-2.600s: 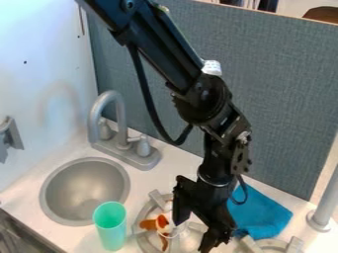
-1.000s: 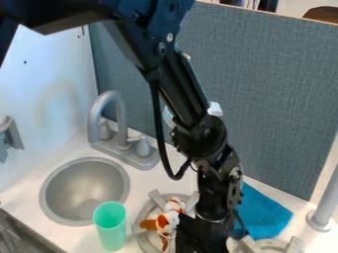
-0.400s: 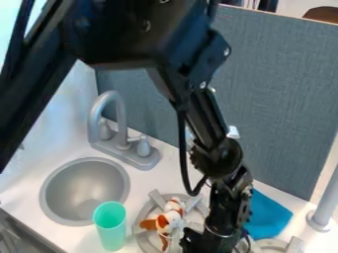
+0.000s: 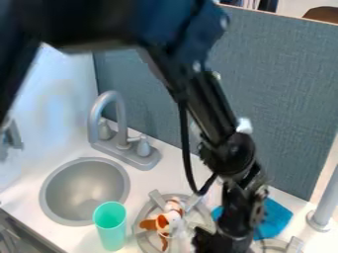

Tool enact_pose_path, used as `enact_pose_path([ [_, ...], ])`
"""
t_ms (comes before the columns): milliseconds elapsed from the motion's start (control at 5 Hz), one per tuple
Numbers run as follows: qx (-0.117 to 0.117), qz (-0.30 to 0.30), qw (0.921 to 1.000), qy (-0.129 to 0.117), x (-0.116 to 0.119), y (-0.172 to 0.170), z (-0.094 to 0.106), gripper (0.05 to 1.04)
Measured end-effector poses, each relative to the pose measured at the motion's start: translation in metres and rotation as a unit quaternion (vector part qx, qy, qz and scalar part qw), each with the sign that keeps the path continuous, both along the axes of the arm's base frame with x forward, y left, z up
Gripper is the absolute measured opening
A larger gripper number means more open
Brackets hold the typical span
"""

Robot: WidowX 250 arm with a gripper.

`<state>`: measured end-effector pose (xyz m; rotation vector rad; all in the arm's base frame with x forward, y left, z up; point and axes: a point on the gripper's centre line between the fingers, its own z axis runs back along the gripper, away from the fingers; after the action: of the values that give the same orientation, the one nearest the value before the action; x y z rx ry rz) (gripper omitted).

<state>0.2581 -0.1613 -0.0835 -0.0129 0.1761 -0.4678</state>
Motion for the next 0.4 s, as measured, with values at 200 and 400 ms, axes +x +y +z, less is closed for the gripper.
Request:
enact_pose_path([
  [200, -0.012, -0.028, 0.9991, -0.029, 0.005, -0.015, 0.029, 0.695],
  [400, -0.036, -0.067, 0.9963, -0.040, 0.014, -0.042, 0.044, 0.695],
])
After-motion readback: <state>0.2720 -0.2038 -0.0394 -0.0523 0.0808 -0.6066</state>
